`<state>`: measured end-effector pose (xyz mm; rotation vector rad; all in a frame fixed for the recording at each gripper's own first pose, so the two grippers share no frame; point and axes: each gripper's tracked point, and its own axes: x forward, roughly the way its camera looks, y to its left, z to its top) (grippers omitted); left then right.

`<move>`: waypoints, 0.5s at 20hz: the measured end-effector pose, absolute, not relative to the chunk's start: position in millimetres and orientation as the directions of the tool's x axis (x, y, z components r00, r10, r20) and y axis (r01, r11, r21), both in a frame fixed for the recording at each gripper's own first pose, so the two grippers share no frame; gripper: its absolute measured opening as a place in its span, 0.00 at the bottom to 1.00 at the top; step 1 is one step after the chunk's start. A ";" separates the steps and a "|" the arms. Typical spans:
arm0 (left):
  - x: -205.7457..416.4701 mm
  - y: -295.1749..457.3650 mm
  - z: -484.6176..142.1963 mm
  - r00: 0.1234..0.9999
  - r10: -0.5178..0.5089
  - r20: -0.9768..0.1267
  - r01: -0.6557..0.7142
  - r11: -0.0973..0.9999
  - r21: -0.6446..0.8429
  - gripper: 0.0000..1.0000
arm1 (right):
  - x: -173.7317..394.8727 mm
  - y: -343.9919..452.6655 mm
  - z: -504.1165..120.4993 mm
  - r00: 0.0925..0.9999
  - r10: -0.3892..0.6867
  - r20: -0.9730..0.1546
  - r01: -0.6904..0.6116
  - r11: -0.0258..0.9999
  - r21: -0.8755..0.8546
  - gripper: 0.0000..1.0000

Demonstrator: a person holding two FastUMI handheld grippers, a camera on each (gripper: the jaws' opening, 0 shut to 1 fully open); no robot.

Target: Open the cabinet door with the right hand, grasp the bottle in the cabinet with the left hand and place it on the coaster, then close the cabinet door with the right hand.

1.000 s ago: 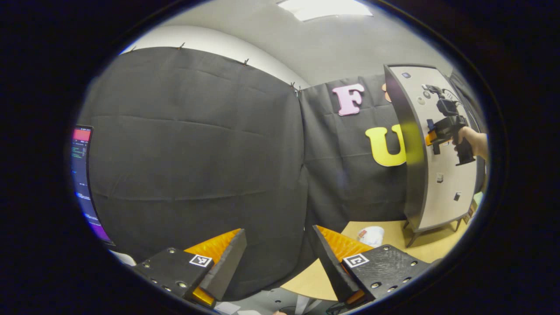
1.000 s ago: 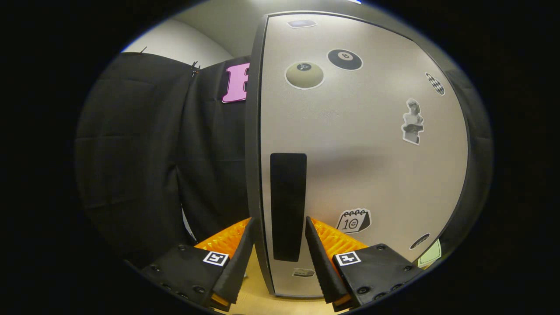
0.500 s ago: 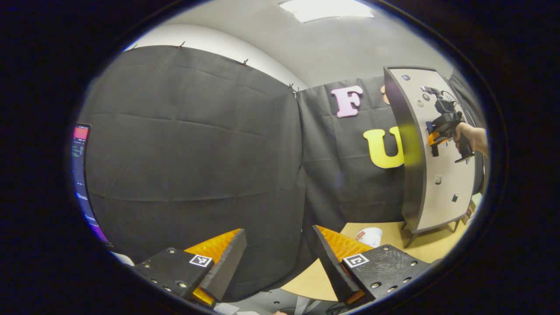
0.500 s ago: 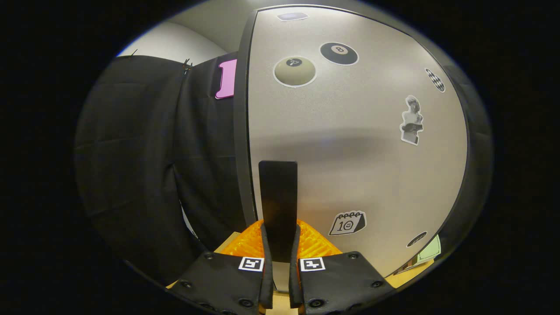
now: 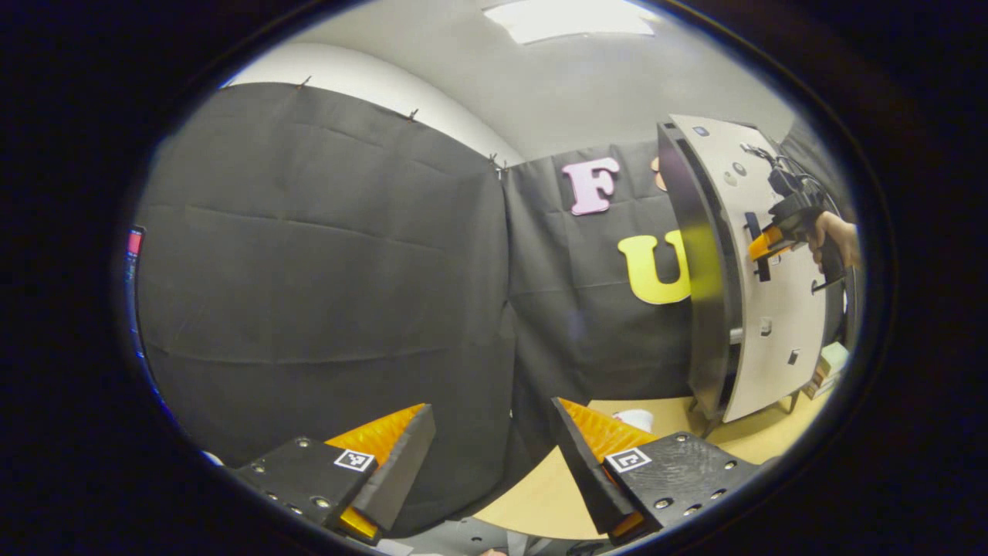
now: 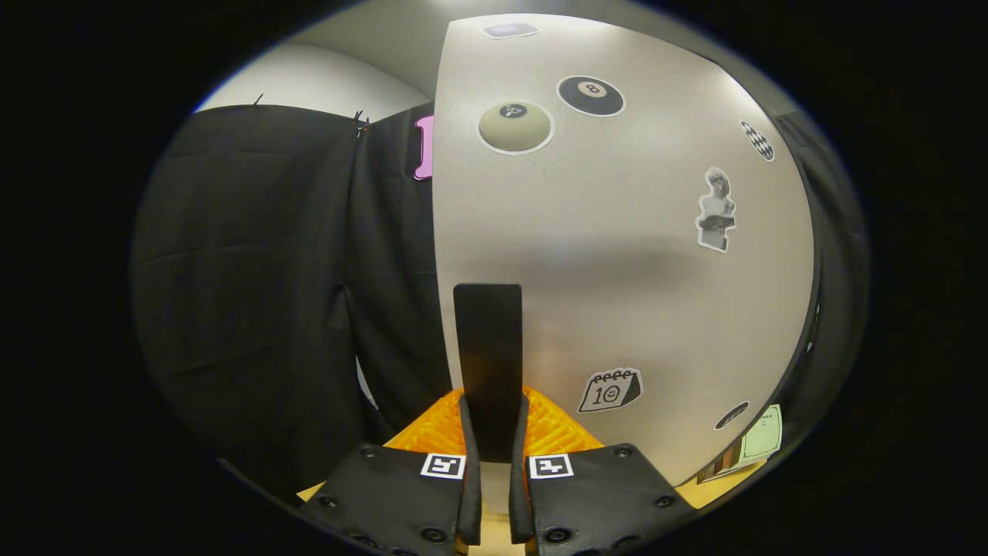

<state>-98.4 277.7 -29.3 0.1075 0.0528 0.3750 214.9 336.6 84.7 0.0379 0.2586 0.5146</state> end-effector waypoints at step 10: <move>-74.4 232.7 -21.4 0.960 0.279 -0.018 -0.276 0.956 0.103 0.89 | 216.4 321.2 87.9 0.802 0.553 -0.224 -0.542 0.832 0.115 0.16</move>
